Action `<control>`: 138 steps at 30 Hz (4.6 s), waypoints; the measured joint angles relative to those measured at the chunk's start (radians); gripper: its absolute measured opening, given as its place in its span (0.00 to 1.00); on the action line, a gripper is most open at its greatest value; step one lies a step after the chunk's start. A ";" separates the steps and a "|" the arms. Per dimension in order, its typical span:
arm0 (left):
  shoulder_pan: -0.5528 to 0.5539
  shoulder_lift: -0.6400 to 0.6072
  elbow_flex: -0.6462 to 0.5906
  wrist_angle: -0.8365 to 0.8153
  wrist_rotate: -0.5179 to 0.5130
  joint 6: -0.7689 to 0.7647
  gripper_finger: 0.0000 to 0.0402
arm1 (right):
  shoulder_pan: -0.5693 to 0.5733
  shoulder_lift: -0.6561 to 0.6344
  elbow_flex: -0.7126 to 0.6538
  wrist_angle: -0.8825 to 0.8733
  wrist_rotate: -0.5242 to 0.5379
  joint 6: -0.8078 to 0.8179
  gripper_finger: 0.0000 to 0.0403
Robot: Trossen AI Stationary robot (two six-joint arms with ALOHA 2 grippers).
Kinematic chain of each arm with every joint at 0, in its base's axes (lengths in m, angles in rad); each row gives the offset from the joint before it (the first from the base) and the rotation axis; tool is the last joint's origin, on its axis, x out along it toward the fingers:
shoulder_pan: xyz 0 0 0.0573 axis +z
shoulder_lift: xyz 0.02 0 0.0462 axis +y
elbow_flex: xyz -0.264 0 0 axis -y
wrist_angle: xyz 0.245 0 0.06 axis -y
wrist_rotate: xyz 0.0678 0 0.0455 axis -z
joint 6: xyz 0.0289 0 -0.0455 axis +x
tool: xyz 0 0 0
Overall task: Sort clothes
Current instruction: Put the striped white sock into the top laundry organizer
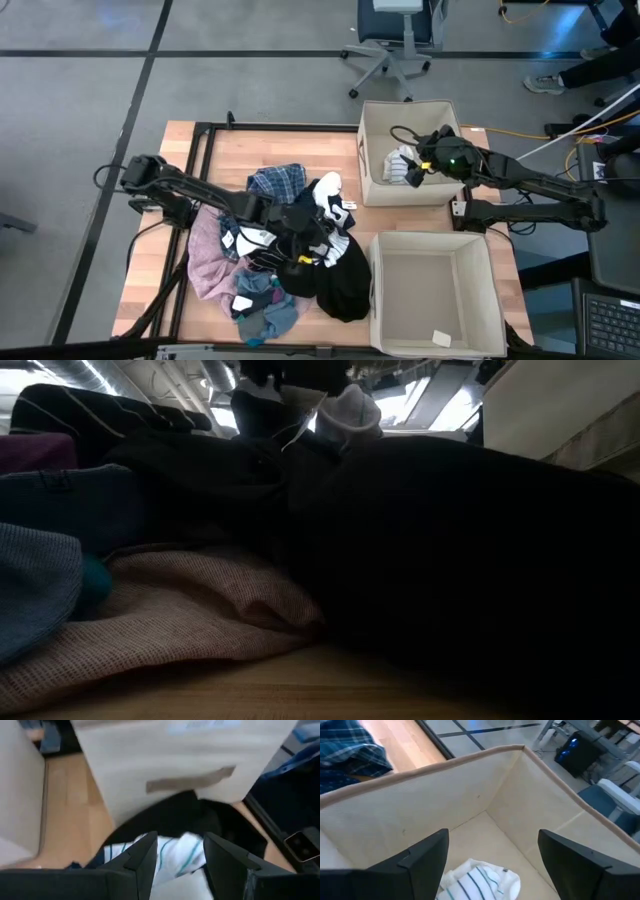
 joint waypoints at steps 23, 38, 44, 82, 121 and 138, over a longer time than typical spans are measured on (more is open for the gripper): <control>0.006 0.020 0.000 -0.186 0.027 -0.020 0.26 | 0.000 0.000 0.000 0.000 -0.022 0.002 0.76; 0.017 -0.010 0.015 -0.059 -0.050 0.145 0.02 | 0.001 0.000 0.000 0.108 -0.182 -0.022 0.76; 0.052 -0.095 0.027 0.053 -0.262 0.224 0.02 | 0.001 0.000 0.000 0.234 -0.428 -0.042 0.76; 0.201 -0.137 0.027 0.305 -0.292 0.254 0.03 | 0.229 0.387 0.000 0.731 -0.423 -0.286 0.22; 0.199 -0.257 0.026 -0.373 -0.330 -0.025 0.48 | -0.005 0.069 -0.001 0.129 0.217 -0.195 0.08; 0.199 -0.257 0.026 -0.499 -0.333 -0.122 0.48 | -0.124 0.105 -0.001 0.038 0.171 -0.021 0.60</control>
